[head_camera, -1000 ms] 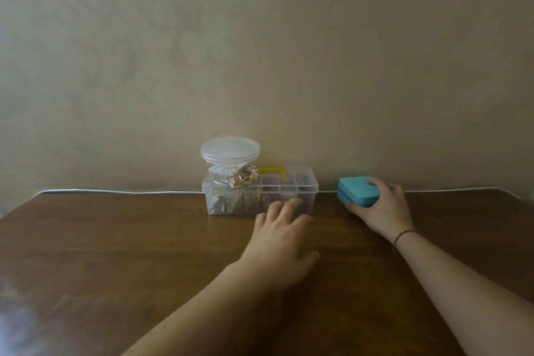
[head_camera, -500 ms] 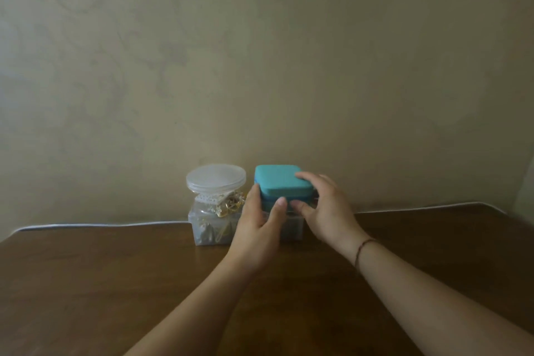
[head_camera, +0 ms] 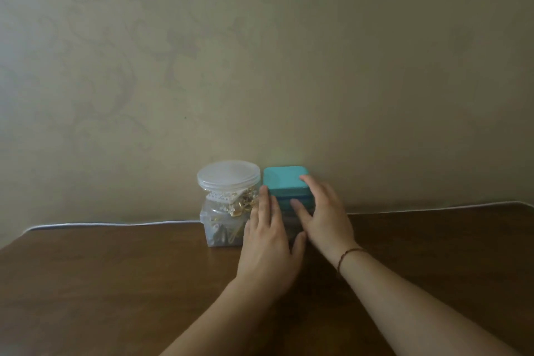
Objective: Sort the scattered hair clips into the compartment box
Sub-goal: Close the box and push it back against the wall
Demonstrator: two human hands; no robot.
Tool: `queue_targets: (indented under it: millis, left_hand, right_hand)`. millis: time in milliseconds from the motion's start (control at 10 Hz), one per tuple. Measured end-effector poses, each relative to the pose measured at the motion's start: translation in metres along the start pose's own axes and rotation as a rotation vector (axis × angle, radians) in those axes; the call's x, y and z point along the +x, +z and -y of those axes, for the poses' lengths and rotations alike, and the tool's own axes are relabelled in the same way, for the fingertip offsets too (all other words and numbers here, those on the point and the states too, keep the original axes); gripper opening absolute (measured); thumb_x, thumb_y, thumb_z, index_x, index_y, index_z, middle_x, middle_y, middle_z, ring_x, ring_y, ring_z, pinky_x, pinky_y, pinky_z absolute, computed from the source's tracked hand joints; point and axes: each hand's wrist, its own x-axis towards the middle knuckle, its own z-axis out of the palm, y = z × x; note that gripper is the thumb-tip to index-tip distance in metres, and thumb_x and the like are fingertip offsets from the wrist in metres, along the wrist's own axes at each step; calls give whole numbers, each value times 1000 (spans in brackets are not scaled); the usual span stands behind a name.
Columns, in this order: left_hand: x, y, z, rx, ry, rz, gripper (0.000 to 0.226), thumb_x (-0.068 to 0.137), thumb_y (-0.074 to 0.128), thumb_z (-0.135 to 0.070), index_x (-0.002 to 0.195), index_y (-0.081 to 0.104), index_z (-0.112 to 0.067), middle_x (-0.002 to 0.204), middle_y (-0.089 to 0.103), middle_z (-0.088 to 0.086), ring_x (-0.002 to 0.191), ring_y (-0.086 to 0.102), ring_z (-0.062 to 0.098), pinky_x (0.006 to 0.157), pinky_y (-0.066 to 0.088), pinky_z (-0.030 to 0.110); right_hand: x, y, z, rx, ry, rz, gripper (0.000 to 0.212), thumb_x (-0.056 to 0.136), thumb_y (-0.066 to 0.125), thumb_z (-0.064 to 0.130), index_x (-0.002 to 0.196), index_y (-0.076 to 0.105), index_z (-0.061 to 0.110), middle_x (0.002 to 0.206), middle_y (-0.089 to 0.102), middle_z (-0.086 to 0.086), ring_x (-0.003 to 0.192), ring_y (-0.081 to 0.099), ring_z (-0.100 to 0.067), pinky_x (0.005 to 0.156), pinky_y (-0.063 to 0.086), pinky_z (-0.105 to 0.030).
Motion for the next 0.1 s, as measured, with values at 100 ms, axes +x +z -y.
queue_targets:
  millis: [100]
  left_hand:
    - [-18,-5,-3,29,31,71,84,101,41,-48,156,-14,-16,160,-31,0,149,-22,16,115,-10,29]
  right_hand:
    - [-2,-8,1,-67,32,73,59,89,57,47,142,32,39,134,49,0,123,47,-21,93,49,-41]
